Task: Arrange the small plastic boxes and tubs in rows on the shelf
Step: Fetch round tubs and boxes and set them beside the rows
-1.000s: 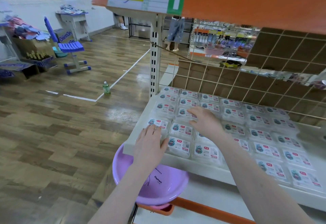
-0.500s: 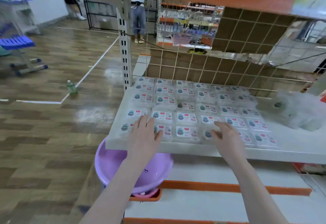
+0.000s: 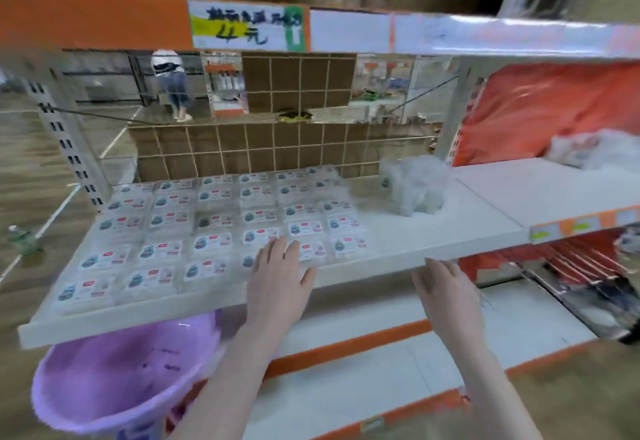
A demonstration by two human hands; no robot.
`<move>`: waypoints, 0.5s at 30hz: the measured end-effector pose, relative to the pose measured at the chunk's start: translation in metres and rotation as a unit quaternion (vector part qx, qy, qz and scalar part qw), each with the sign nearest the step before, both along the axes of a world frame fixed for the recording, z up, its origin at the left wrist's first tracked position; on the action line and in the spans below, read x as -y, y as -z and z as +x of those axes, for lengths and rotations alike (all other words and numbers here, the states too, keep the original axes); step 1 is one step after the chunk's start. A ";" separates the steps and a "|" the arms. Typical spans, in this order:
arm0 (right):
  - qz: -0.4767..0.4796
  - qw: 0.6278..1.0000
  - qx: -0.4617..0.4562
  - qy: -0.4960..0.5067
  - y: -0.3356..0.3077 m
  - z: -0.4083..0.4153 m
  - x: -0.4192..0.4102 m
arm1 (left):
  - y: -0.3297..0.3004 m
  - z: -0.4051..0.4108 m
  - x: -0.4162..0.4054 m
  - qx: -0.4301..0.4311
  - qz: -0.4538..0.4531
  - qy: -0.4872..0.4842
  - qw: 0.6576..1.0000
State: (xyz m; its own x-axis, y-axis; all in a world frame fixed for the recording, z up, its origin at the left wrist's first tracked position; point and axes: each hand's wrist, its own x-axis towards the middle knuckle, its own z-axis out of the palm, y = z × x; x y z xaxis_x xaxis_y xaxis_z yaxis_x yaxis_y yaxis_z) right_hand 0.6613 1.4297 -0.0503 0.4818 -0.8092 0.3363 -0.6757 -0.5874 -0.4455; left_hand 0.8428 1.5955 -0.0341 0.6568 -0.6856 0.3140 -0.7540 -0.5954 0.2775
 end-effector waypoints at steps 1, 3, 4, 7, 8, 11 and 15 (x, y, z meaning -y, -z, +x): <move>-0.004 1.000 -0.002 0.010 -0.001 -0.019 0.012 | 0.000 -0.017 0.017 -0.004 0.004 0.015 1.000; -0.011 1.000 -0.003 0.025 -0.002 -0.058 0.036 | 0.000 -0.051 0.053 -0.014 0.008 0.044 0.999; -0.014 0.999 -0.007 0.035 -0.004 -0.077 0.048 | 0.000 -0.068 0.070 -0.019 0.006 0.058 0.998; -0.021 0.996 -0.034 0.074 -0.006 -0.131 0.080 | -0.001 -0.115 0.119 -0.037 0.006 0.099 0.994; -0.021 0.995 -0.041 0.084 -0.007 -0.147 0.089 | -0.001 -0.129 0.134 -0.040 0.009 0.111 0.993; -0.034 0.993 -0.052 0.102 -0.007 -0.186 0.113 | -0.002 -0.167 0.177 -0.046 0.015 0.141 0.989; -0.045 0.991 -0.050 0.112 -0.003 -0.222 0.144 | -0.003 -0.208 0.230 -0.038 0.019 0.177 0.983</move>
State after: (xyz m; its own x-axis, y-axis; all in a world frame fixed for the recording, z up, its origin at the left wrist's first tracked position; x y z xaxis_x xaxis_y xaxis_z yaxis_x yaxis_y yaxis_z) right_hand 0.4395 1.2853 -0.0468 0.3281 -0.8683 0.3720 -0.8322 -0.4520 -0.3212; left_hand 0.6350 1.3652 -0.0308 0.3956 -0.8859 0.2424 -0.8939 -0.3108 0.3230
